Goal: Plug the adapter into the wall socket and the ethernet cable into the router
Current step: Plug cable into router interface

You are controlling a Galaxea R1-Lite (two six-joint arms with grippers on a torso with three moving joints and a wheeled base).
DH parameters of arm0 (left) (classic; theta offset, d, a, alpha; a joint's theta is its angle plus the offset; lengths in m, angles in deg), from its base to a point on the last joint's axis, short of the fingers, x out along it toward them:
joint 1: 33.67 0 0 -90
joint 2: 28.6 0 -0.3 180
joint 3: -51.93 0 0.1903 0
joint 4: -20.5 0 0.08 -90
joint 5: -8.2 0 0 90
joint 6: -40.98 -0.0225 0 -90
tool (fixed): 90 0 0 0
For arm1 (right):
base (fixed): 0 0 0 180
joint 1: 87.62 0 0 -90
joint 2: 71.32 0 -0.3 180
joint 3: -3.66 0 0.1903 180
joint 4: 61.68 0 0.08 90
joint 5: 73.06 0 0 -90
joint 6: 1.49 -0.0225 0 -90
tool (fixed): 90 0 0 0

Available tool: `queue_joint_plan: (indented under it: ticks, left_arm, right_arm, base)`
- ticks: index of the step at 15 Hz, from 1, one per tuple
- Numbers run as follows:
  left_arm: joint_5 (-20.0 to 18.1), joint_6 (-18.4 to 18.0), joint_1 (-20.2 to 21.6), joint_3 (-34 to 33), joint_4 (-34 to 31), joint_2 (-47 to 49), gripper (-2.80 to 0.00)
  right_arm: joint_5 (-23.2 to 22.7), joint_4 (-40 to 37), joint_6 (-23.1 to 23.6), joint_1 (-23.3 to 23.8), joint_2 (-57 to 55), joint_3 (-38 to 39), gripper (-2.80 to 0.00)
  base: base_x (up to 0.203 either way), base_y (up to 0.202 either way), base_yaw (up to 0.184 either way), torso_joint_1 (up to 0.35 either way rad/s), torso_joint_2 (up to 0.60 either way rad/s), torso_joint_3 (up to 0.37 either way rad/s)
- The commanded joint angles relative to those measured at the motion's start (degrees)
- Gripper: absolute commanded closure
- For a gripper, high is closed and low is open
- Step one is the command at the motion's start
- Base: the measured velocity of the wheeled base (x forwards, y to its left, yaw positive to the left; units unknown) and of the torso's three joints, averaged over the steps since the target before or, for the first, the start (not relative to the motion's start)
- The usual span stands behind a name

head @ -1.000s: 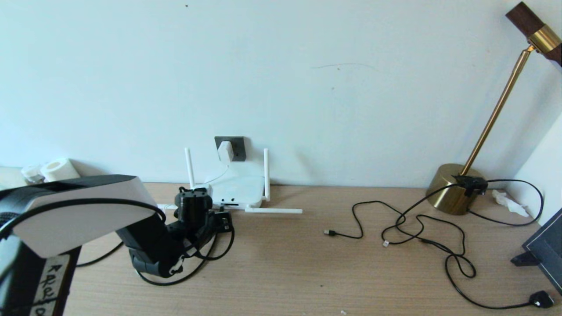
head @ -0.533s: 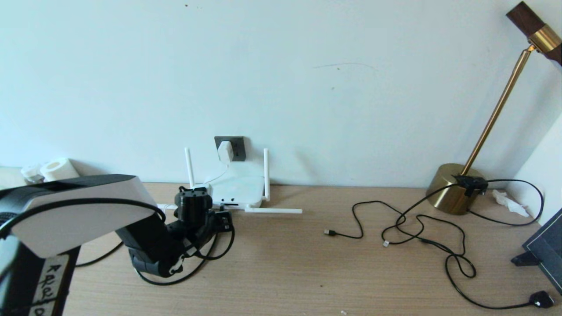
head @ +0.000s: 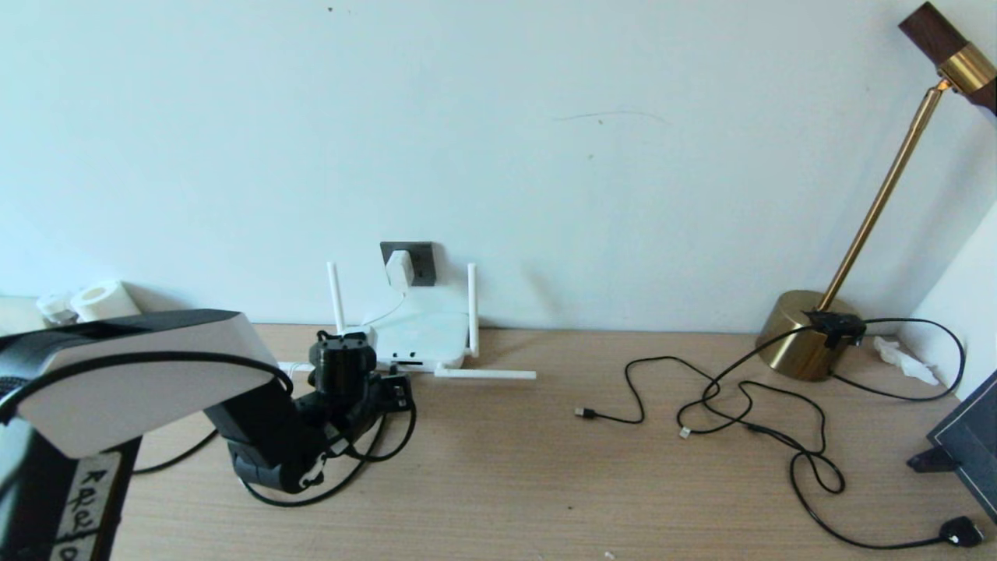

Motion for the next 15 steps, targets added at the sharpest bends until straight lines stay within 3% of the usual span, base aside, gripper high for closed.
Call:
queue_joint_plan:
  ticks: [1,15]
  left_arm:
    - [0.1,0.1,0.0,0.0,0.2,-0.6,0.0]
    - [0.7,0.2,-0.1,-0.2,0.2,-0.4,0.0]
  right_arm:
    - [0.0,-0.1,0.0,0.0,0.0,0.0,-2.8]
    - [0.0,-0.1,0.0,0.0,0.0,0.0,-2.8]
  base:
    - [0.0,0.0,0.0,0.0,0.0,0.0]
    - [0.0,0.0,0.0,0.0,0.0,0.0]
